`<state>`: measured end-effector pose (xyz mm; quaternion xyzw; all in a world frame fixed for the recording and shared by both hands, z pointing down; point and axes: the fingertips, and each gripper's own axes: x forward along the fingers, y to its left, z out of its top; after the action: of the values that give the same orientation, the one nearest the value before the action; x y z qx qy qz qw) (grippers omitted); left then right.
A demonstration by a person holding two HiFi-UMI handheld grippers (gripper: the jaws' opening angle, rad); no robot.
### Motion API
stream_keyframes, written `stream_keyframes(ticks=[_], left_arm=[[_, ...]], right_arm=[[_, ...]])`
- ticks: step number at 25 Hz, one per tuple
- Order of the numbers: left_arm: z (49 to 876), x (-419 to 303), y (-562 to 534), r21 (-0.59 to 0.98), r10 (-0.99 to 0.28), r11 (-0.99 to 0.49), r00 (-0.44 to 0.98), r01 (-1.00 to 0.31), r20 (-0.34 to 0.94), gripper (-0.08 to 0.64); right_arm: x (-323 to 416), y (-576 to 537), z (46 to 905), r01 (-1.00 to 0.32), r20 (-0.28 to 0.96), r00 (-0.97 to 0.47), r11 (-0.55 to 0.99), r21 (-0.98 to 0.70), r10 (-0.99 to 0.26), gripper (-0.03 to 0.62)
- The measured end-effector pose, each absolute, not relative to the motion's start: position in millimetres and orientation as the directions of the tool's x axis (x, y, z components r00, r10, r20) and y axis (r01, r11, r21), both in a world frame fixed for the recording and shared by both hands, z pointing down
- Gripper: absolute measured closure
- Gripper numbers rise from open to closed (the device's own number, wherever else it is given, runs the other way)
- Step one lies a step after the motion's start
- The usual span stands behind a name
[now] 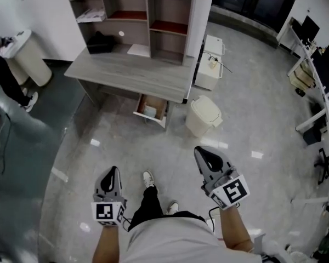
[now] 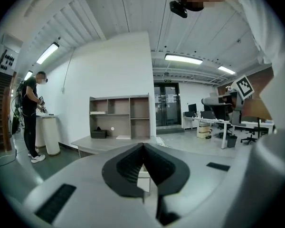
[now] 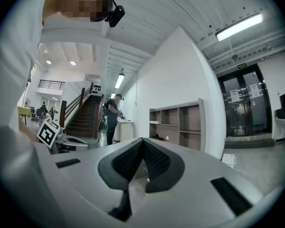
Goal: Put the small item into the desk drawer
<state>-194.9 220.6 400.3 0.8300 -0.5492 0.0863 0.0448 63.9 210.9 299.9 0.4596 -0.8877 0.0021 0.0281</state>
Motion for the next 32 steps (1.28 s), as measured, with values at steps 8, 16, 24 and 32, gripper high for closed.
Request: stream_keyframes(ticks=[8,16,24,32], left_arm=[[398,-213,57,0.066,-0.894,-0.417,0.423,-0.906,0.147,0.541],[383,-184,-37,0.161,-0.829,-0.53,0.549,-0.833,0.108,0.541],[377,-149,-61,0.102,-0.828,-0.533,0.543,-0.84,0.142,0.541],[387,-145,-75,0.05,-0.86,-0.459,0.457,-0.887,0.227,0.541]], right_arm=[[37,75,279,-0.827,0.121,-0.544,0.555,0.092,-0.831,0.571],[33,24,281,-0.869,0.118,-0.486,0.493,0.046,-0.866,0.571],[81,-14,310,-0.871,0.101,-0.491,0.487,-0.061,-0.865,0.571],[95,-55,314,-0.824,0.091,-0.565,0.558,-0.092,-0.82,0.571]])
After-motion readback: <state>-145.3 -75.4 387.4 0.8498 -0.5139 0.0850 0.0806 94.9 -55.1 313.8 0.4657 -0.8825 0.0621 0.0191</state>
